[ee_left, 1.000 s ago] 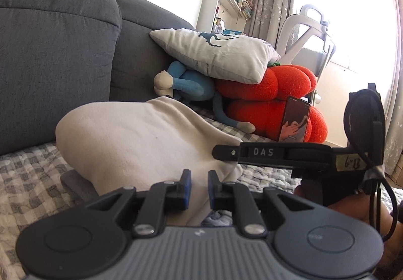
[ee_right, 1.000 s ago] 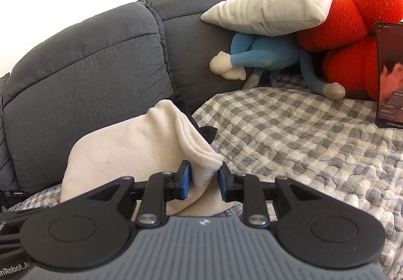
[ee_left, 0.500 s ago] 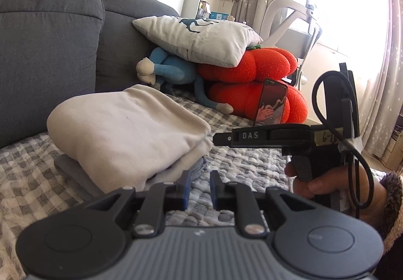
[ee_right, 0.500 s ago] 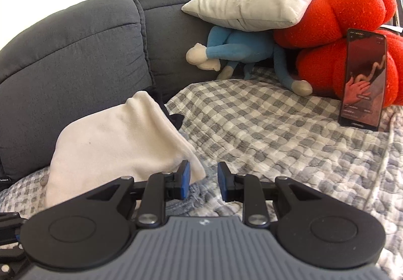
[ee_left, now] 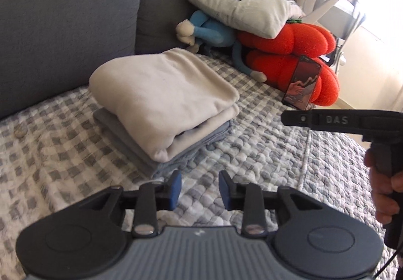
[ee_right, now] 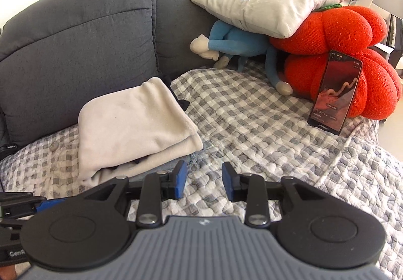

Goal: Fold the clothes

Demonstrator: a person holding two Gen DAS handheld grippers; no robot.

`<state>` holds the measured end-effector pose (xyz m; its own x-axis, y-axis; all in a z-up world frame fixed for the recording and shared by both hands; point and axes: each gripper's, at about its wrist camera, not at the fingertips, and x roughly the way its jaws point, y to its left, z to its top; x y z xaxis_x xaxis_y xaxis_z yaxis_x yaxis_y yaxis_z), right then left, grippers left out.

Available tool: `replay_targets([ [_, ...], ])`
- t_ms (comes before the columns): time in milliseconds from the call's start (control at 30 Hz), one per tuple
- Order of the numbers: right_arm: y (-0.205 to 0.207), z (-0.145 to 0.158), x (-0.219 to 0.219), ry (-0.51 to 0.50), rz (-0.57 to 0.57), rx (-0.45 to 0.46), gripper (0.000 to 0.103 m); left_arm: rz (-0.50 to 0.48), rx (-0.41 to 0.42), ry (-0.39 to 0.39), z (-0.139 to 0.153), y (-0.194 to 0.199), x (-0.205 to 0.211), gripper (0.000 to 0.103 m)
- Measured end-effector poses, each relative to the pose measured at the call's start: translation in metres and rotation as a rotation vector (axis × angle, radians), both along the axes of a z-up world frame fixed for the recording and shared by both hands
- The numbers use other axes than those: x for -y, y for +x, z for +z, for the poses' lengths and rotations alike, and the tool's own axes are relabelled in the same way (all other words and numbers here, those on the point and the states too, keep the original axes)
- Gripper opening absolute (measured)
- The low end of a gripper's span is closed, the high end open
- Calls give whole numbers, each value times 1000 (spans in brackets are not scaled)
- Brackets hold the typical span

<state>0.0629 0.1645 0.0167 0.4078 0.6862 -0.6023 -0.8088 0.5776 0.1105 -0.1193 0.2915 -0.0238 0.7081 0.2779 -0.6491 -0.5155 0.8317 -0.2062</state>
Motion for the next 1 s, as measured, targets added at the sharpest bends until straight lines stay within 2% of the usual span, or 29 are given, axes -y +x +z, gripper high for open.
replay_targets([
  [67,-6,4,1,-31,14,-16,45,37,-32,-15,2,-3,0,40],
  [133,-14,7,1,-54,24,-24,48,67,-62,-19,5,-5,2,51],
  [167,-17,9,2,-61,29,-27,53,79,-77,-18,7,-6,4,54],
  [233,-24,12,3,-69,43,-31,61,105,-99,-9,10,-8,7,67],
  [267,-28,14,4,-74,52,-29,68,119,-107,-2,12,-9,9,70],
  [300,-33,16,6,-77,63,-20,73,137,-112,6,14,-11,10,77],
  [367,-40,19,9,-78,74,-2,81,167,-115,25,18,-13,12,86],
  [433,-43,21,12,-75,74,1,94,198,-126,45,22,-13,15,98],
  [467,-45,22,13,-70,72,3,102,211,-135,52,23,-12,15,101],
  [633,-40,25,14,-84,63,-3,103,273,-179,40,25,-4,15,102],
  [800,-32,21,13,-154,32,0,103,312,-217,45,21,1,17,102],
  [1000,-24,15,14,-177,47,-64,103,308,-258,44,14,10,19,102],
])
